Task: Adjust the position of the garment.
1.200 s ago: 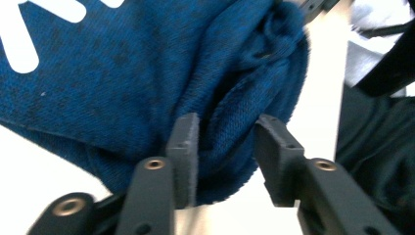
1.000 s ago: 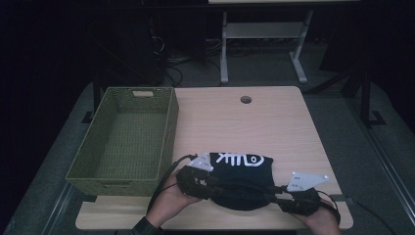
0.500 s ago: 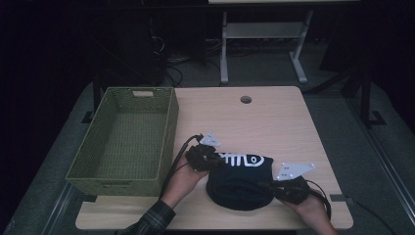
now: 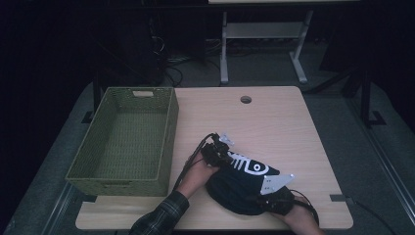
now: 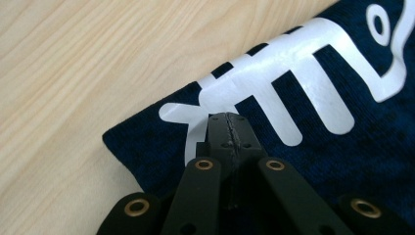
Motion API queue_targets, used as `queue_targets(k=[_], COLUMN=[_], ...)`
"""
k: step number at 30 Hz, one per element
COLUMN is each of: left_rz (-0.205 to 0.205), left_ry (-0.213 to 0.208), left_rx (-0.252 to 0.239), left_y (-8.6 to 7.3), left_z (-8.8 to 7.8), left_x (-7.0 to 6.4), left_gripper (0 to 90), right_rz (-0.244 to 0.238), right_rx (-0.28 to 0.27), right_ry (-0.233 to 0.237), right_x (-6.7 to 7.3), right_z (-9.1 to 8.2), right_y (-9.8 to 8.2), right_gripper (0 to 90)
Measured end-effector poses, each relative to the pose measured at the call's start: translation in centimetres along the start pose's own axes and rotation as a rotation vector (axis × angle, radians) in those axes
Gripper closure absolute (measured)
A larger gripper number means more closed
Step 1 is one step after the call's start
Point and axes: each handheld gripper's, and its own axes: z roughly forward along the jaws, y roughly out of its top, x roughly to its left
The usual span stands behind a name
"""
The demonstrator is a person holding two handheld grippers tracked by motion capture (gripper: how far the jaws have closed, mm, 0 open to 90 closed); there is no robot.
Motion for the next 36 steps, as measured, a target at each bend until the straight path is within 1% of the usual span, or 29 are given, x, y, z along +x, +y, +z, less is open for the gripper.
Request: queue_targets(k=[1, 3, 6, 7, 8, 9, 10, 11, 12, 13, 14, 15, 17, 18, 19, 20, 21, 23, 25, 26, 27, 28, 29, 30, 31, 33, 36], left_rz=[0.001, -0.002, -0.026, -0.029, -0.03, -0.041, -0.031, -0.037, -0.04, -0.046, -0.053, -0.062, -0.096, -0.105, -0.111, -0.122, -0.122, -0.12, -0.122, -0.115, -0.108, -0.111, -0.124, -0.11, -0.12, -0.117, -0.126], left_ry=[0.005, 0.0, -0.023, -0.023, -0.024, -0.025, -0.021, -0.023, -0.02, -0.015, -0.014, -0.012, -0.019, -0.022, -0.027, -0.032, -0.037, -0.029, -0.025, -0.019, -0.026, -0.029, -0.027, -0.029, -0.03, -0.032, -0.036], left_rx=[-0.005, -0.014, -0.054, -0.056, -0.056, -0.066, -0.063, -0.061, -0.061, -0.063, -0.062, -0.055, -0.06, -0.057, -0.052, -0.054, -0.05, -0.034, -0.023, -0.014, -0.008, -0.008, -0.016, -0.006, -0.011, -0.001, -0.003], left_y=[0.0, 0.0, -0.1, -0.2, -0.3, -0.4, -0.5, -0.7, -0.9, -1.3, -1.5, -1.7, -2.3, -2.5, -2.8, -2.9, -3.0, -3.2, -3.5, -3.6, -3.7, -3.8, -3.9, -4.0, -4.1, -4.3, -4.4], left_z=[-0.2, -0.8, -2.1, -2.6, -2.9, -3.2, -3.7, -4.1, -4.5, -4.9, -5.0, -5.2, -5.0, -4.8, -4.6, -4.4, -4.3, -3.9, -3.2, -2.9, -2.8, -2.6, -2.4, -2.4, -2.2, -2.0, -1.7], left_x=[-0.1, -0.3, -0.7, -0.9, -1.1, -1.4, -1.5, -1.6, -1.6, -1.6, -1.6, -1.5, -1.2, -1.1, -0.8, -0.7, -0.5, -0.4, -0.3, -0.3, -0.2, -0.1, -0.1, 0.1, 0.1, 0.3, 0.4], left_gripper=[90.0, 88.5, 85.0, 84.5, 83.0, 81.6, 79.9, 77.7, 75.3, 72.8, 69.8, 66.6, 59.1, 55.7, 51.5, 47.7, 45.9, 39.8, 35.9, 33.9, 32.5, 31.5, 30.0, 28.6, 27.8, 26.4, 25.2], right_rz=[-0.004, -0.002, 0.008, 0.011, 0.017, 0.022, 0.019, 0.028, 0.027, 0.035, 0.051, 0.07, 0.096, 0.104, 0.127, 0.137, 0.152, 0.181, 0.19, 0.204, 0.21, 0.221, 0.226, 0.237, 0.241, 0.272, 0.3], right_rx=[-0.001, -0.001, -0.036, -0.053, -0.069, -0.073, -0.082, -0.092, -0.103, -0.114, -0.12, -0.124, -0.133, -0.137, -0.142, -0.147, -0.149, -0.143, -0.147, -0.149, -0.152, -0.152, -0.149, -0.145, -0.137, -0.125, -0.102], right_ry=[-0.003, -0.007, -0.022, -0.029, -0.045, -0.053, -0.068, -0.08, -0.095, -0.112, -0.132, -0.141, -0.174, -0.19, -0.207, -0.229, -0.239, -0.277, -0.306, -0.328, -0.346, -0.356, -0.373, -0.392, -0.404, -0.419, -0.434], right_x=[0.1, 0.2, 0.0, 0.0, -0.1, -0.1, -0.2, -0.3, -0.4, -0.4, -0.6, -0.7, -1.0, -1.1, -1.2, -1.4, -1.5, -1.7, -2.1, -2.2, -2.4, -2.6, -2.8, -2.9, -3.2, -3.7, -4.5], right_z=[0.1, -0.1, -0.8, -1.2, -1.6, -1.9, -2.2, -2.6, -3.0, -3.4, -3.8, -4.0, -4.5, -4.8, -5.0, -5.4, -5.5, -6.0, -6.3, -6.4, -6.6, -6.7, -6.8, -6.8, -6.9, -6.7, -6.4], right_y=[0.1, 0.1, 0.0, 0.0, 0.0, -0.1, -0.2, -0.2, -0.3, -0.5, -0.6, -0.7, -1.1, -1.4, -1.5, -1.8, -1.9, -2.5, -3.0, -3.3, -3.6, -3.8, -4.1, -4.3, -4.5, -4.9, -5.4], right_gripper=[90.0, 89.8, 82.6, 80.9, 78.5, 77.0, 75.2, 73.3, 71.1, 67.9, 64.7, 62.1, 56.4, 53.2, 49.8, 46.8, 44.4, 39.8, 35.7, 33.9, 31.8, 30.1, 28.2, 26.0, 24.5, 20.7, 18.7])
